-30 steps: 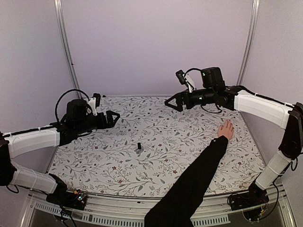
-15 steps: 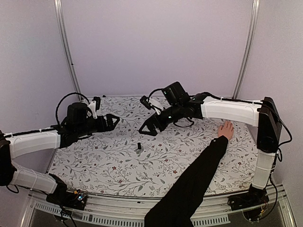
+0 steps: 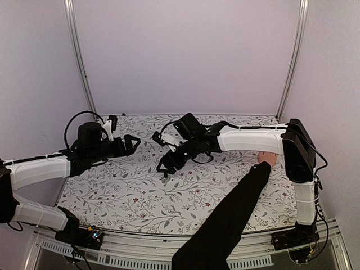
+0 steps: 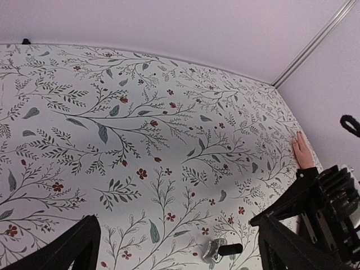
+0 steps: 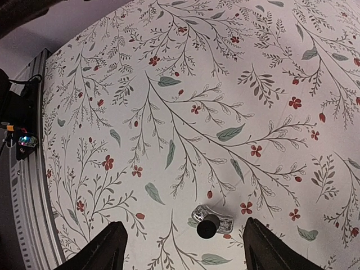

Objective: Paint the nails
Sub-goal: Pick up the nail polish bottle from the center of the board.

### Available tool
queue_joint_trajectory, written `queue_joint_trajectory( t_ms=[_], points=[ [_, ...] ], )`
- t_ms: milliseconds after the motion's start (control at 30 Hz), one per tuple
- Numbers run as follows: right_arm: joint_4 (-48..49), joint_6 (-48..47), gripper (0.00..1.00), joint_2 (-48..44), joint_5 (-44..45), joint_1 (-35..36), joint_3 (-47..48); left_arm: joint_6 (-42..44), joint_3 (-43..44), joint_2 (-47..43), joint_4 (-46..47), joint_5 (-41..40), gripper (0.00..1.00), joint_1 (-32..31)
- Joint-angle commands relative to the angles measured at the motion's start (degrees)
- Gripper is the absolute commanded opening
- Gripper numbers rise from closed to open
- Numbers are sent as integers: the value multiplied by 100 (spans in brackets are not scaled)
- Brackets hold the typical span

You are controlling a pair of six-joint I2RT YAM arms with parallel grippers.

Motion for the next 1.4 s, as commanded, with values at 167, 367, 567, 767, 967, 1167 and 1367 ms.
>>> queue_joint_trajectory(
  t_ms=[167, 367, 567, 767, 967, 1167, 1367],
  points=[
    [-19, -118, 69, 414, 696, 247, 214, 12, -220, -328, 20, 62, 100, 229],
    [-19, -101, 58, 650, 783, 267, 269, -37, -297, -269, 69, 109, 100, 265],
    [-6, -118, 51, 753, 850, 267, 267, -60, -315, -243, 144, 142, 100, 286],
    [15, -165, 44, 816, 938, 268, 251, -80, -299, -167, 148, 125, 100, 293],
    [7, -223, 35, 819, 973, 267, 234, -126, -309, -164, 66, -49, 100, 302],
    [-6, -239, 16, 749, 946, 267, 224, -497, -290, -158, -45, -664, 100, 301],
    [120, -291, 4, 442, 816, 267, -4, -446, -517, -365, 263, -700, 100, 298]
  ],
)
